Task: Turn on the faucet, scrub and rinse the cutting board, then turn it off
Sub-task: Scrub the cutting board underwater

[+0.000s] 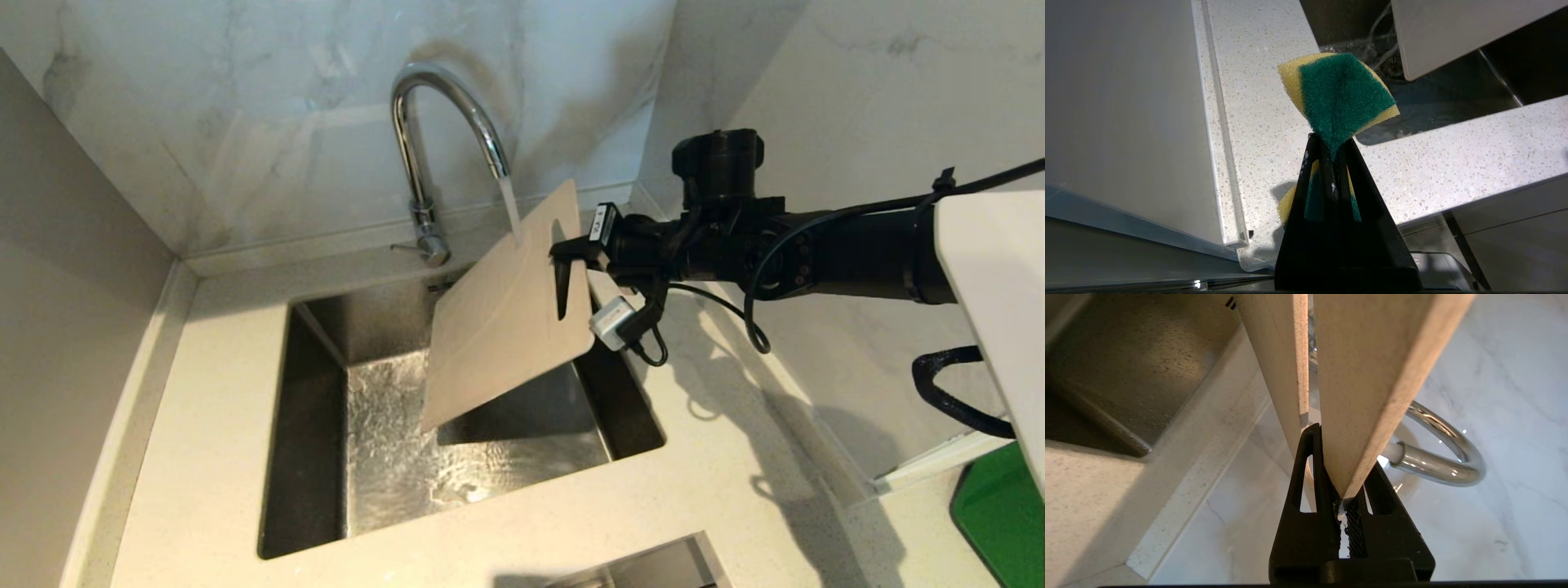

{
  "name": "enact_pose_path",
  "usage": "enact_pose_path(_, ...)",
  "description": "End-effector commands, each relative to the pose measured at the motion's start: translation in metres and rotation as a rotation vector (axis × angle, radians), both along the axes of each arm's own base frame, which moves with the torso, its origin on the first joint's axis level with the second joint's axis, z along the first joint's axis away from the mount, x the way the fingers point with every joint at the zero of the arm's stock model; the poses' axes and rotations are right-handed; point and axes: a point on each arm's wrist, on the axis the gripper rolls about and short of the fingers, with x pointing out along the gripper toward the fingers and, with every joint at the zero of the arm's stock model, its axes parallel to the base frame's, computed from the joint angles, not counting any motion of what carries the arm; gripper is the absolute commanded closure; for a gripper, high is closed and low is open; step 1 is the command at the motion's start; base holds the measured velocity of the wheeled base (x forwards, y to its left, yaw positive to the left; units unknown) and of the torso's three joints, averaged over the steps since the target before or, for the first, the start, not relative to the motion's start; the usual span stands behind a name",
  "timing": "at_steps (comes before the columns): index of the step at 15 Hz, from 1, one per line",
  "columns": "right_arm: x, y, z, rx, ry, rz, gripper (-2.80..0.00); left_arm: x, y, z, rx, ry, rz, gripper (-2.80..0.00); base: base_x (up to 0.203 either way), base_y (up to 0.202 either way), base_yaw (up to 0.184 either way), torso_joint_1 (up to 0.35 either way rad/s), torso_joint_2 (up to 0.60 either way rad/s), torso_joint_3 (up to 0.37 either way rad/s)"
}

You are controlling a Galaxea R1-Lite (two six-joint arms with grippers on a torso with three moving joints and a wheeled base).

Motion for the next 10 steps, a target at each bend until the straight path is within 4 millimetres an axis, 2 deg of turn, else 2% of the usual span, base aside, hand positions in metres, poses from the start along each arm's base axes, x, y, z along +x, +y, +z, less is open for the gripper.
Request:
enact_pose_path(1,0.001,0.001,-0.001,-0.007,-0.011,0.006,0.00,0.000,0.000,0.000,-0.001,0.000,0.000,0.00,0.000,0.000,0.000,0.000,0.00,0.000)
enact_pose_path(6,-0.007,-0.001,0.001,-0.009,-0.003,0.009,0.00,0.000,0.000,0.000,-0.001,0.001,0.001,0.00,0.000,0.000,0.000,0.000,0.00,0.000)
enact_pose_path(10,-0.033,-0.009,0.001,-0.024,0.033,0.004,0.00,0.000,0.000,0.000,0.001,0.001,0.001,0.00,0.000,0.000,0.000,0.000,0.00,0.000)
